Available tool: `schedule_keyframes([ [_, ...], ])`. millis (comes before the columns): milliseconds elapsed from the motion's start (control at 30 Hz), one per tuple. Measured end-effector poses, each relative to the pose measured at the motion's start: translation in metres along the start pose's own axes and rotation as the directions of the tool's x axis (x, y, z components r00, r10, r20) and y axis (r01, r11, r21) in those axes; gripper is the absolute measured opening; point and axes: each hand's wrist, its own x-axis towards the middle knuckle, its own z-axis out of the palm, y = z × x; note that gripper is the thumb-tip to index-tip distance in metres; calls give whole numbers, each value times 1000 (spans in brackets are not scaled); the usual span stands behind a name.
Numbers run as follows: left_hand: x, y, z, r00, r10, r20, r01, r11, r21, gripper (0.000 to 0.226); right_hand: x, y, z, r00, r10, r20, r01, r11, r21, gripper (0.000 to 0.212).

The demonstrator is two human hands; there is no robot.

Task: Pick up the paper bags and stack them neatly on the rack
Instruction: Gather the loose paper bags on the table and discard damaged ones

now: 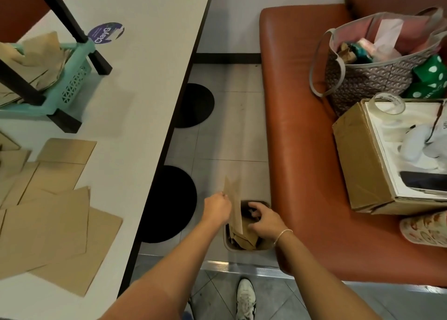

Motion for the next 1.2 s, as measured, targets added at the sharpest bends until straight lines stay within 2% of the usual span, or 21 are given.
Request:
schedule_keyframes([
  [67, -3, 2, 4, 997, -5, 81, 4, 1000, 16, 34, 1, -12, 5, 989, 32, 142, -77, 942, 328, 48],
  [133, -9, 0, 8, 992, 28, 121, -36, 997, 61, 35, 1, -20, 8, 966, 52, 252, -210, 724, 657, 34],
  [167, -9, -2, 10, 985, 50, 164, -60, 997, 53, 36, 1, -21, 7, 959, 55, 277, -247, 640, 727, 30],
  [200, -12, -3, 11, 975, 69, 210, -85, 994, 69, 36, 1, -22, 7, 956, 67, 286, -263, 629, 732, 25],
  [267, -14, -5, 15, 948, 109, 299, -139, 987, 80, 36, 0, -24, 7, 968, 107, 227, -232, 722, 651, 29],
  [333, -14, -6, 19, 908, 130, 399, -182, 979, 96, 35, 5, -23, 8, 981, 185, 61, -191, 852, 487, 32],
  [400, -15, -8, 22, 857, 114, 502, -232, 956, 180, 36, 11, -16, 8, 964, 217, -151, -198, 972, 130, 26],
  [467, -15, -12, 25, 817, 71, 573, -272, 923, 272, 46, 15, -8, 9, 958, 197, -208, -224, 968, -117, 30],
  [533, -14, -16, 27, 809, 43, 587, -287, 899, 330, 50, 17, 2, 11, 957, 200, -209, -245, 944, -220, 34],
  [667, -12, -25, 23, 886, 22, 463, -238, 879, 414, 49, 19, 21, 15, 942, 253, -222, -311, 907, -285, 38],
  [800, -5, -31, 16, 944, 16, 330, -140, 925, 353, 47, 21, 25, 19, 942, 261, -213, -319, 895, -312, 39],
  [933, -4, -34, 7, 967, 43, 252, -119, 948, 294, 52, 20, 18, 20, 948, 253, -192, -306, 891, -335, 37],
  [1200, -11, -18, -18, 974, 106, 200, -149, 966, 213, 48, 5, -18, 5, 976, 150, -160, -198, 914, -353, 36],
])
